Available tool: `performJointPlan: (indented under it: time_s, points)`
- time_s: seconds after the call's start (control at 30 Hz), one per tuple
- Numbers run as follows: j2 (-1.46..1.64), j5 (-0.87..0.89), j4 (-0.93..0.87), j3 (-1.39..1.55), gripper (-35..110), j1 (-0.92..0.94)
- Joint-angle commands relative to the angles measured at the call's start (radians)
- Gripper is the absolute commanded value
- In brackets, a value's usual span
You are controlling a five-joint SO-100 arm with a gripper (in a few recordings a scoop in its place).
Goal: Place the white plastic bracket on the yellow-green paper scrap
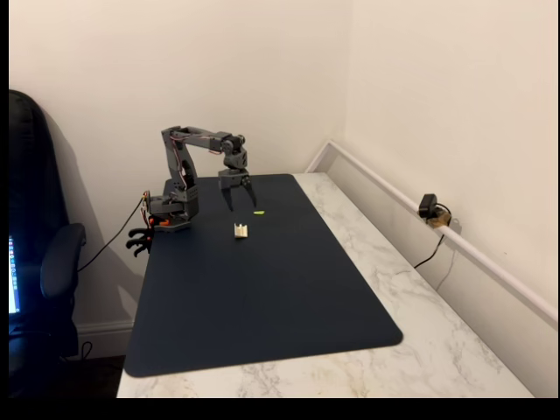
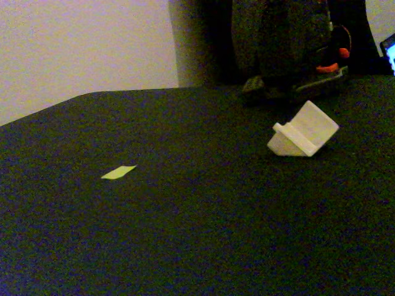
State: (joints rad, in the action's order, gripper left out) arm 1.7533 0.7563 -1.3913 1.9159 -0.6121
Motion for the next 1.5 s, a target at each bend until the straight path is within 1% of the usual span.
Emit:
performJointPlan:
  time_s: [0.0,0.27,0.8,1.47]
  points:
    - [0.011,0.04,0.055,0.049,36,-0.023]
    - [-0.071,0.048,0.181,0.121,38,-0.012]
    - [-0.201,0.014,0.298,0.137,37,0.038]
    - [-0.284,0.069,0.255,0.021,34,0.002]
